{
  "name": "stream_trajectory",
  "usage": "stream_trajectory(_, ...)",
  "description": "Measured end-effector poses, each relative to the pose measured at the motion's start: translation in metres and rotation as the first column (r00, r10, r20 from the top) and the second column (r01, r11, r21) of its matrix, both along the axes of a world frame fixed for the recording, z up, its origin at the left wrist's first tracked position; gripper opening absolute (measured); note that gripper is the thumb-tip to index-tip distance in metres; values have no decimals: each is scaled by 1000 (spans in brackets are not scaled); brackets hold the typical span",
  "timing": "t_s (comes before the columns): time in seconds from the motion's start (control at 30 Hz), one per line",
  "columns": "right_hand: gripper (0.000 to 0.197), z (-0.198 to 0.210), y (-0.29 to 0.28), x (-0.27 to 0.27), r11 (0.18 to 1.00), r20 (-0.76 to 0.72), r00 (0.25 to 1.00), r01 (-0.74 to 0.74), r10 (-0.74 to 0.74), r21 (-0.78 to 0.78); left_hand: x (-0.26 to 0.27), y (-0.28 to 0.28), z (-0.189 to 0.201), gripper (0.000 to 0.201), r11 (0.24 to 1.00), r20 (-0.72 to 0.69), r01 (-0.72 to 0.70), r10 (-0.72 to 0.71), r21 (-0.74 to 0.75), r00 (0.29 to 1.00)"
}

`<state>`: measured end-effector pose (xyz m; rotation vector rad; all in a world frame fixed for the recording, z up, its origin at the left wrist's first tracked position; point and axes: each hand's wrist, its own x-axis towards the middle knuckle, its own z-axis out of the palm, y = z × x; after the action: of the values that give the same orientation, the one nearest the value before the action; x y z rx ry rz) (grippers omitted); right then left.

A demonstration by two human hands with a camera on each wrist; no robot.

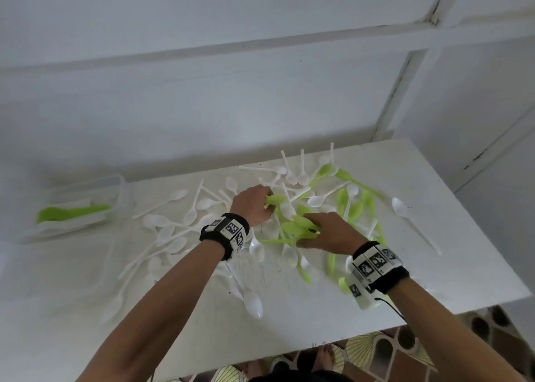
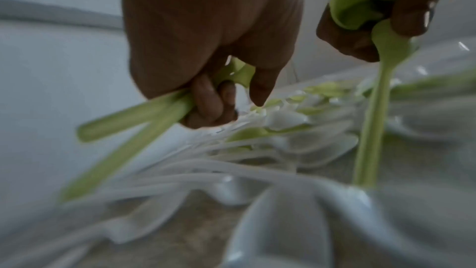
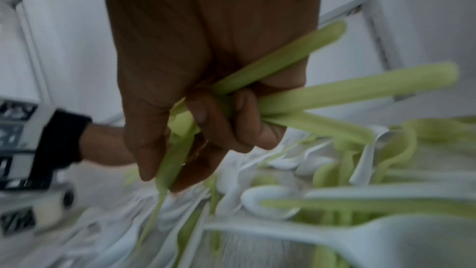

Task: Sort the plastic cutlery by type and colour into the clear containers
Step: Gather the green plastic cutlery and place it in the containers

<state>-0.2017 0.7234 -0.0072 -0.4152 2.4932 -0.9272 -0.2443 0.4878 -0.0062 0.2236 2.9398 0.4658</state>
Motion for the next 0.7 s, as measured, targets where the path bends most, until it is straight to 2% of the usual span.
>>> stream_trajectory(0.07, 27, 14, 13, -2, 992, 2, 997, 78, -78, -103, -3, 6, -3, 39, 985, 73, -175, 175, -17, 982)
stream_trajectory(0.13, 19, 23, 22, -6, 936, 61, 976, 217, -208, -278, -6, 12, -7, 55, 960, 124, -272, 278, -68, 952)
stream_trajectory(0.23, 19, 25, 29, -11, 717, 240, 894, 446, -377, -536, -9, 18, -14, 68, 941, 133, -321, 333, -102, 934)
stream_trajectory(0.3, 31, 24, 32, -16, 583, 343, 851, 523, -399, -621, -11, 21, -16, 69, 930, 157, -355, 366, -94, 917)
stream_trajectory(0.33, 33, 22, 34, -19, 553, 380, 844, 535, -378, -639, -10, 21, -17, 68, 924, 177, -374, 383, -81, 907)
stream_trajectory(0.37, 33, 21, 35, -21, 554, 410, 844, 537, -347, -636, -10, 22, -17, 66, 917, 196, -392, 398, -67, 896)
stream_trajectory(0.47, 28, 15, 35, -28, 657, 447, 857, 493, -255, -571, -8, 24, -17, 58, 896, 231, -442, 437, -31, 869)
stream_trajectory(0.53, 24, 12, 33, -32, 693, 446, 862, 473, -239, -543, -8, 24, -15, 54, 871, 275, -490, 465, 29, 842)
stream_trajectory(0.57, 23, 12, 31, -34, 692, 429, 868, 470, -249, -548, -7, 23, -15, 53, 854, 303, -516, 475, 68, 826)
stream_trajectory(0.63, 37, 12, 27, -41, 679, 378, 878, 471, -295, -563, -7, 19, -14, 47, 804, 347, -576, 503, 146, 791)
stream_trajectory(0.7, 41, 13, 24, -50, 639, 362, 859, 512, -363, -574, -6, 14, -12, 41, 756, 380, -621, 523, 208, 763)
